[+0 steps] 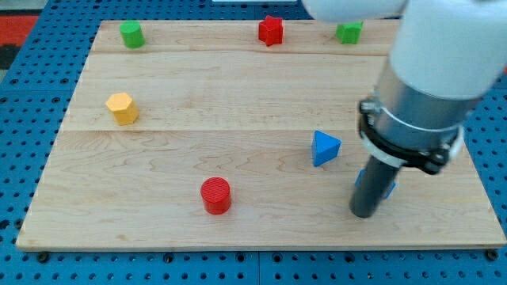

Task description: Push the blue cube closer to the blue triangle

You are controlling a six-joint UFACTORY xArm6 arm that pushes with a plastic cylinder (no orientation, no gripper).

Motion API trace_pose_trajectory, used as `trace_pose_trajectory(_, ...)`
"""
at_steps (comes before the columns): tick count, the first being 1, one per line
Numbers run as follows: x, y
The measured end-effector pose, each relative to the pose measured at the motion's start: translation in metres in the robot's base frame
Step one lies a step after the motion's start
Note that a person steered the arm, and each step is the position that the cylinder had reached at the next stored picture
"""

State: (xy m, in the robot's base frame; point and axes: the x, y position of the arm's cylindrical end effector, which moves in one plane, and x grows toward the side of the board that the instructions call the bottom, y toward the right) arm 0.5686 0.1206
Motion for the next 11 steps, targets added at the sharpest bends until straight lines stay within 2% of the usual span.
trace_pose_trajectory(2, -0.033, -0.005)
trace_pose_trajectory(3, -0.002, -0.011)
trace_pose_trajectory(4, 0.035, 0.046)
trace_pose_trajectory(6, -0.034, 0.0)
trace_pose_trajectory(9, -0.044, 0.051)
trace_pose_trajectory(10, -0.05, 0.047)
trace_pose_trajectory(11, -0.056, 0.011)
